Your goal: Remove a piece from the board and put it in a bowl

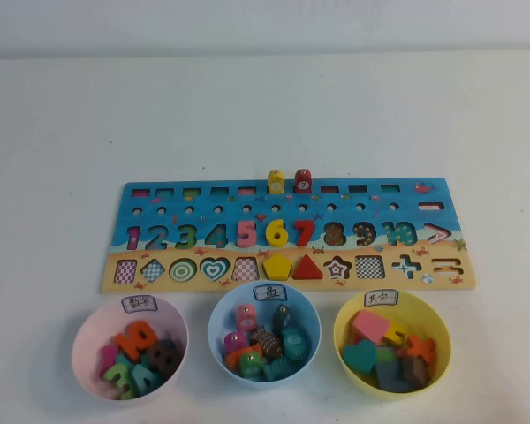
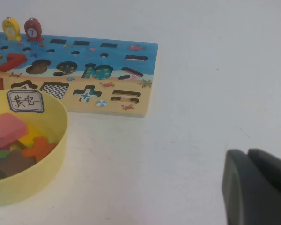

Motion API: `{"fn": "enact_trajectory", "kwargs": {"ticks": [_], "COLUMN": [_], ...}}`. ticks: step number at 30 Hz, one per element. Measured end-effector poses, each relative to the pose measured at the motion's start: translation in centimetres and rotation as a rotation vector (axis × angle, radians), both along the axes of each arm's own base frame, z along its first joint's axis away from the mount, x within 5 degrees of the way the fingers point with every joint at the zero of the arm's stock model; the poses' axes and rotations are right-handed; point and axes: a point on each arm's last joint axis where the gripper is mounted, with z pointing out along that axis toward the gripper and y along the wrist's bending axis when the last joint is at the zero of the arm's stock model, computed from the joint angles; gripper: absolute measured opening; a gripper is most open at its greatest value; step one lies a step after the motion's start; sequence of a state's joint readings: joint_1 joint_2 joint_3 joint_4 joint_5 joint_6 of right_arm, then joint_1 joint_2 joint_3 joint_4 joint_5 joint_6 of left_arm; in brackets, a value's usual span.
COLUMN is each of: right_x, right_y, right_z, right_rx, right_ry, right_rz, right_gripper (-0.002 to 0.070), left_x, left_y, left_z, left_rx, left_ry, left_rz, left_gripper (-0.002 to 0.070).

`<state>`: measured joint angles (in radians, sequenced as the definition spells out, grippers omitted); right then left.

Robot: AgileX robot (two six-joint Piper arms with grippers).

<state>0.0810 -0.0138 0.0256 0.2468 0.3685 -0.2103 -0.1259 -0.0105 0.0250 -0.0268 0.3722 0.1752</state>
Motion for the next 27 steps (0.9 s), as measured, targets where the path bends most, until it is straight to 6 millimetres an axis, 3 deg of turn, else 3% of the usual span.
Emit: {"fn": "enact_trajectory", "kwargs": {"ticks": [27], "right_x": [-0.01], "right_y": [0.25], "right_z": [0.13], "right_rx": [0.083], "right_ry": [0.001], "right_rz": [0.005], "right_gripper": [-0.0017], "left_x": [0.00], "left_y": [0.00], "left_z": [-0.02], "left_rx": [0.000], "left_ry": [0.002], "left_rz": [0.000], "left_gripper": [-0.0003]}}
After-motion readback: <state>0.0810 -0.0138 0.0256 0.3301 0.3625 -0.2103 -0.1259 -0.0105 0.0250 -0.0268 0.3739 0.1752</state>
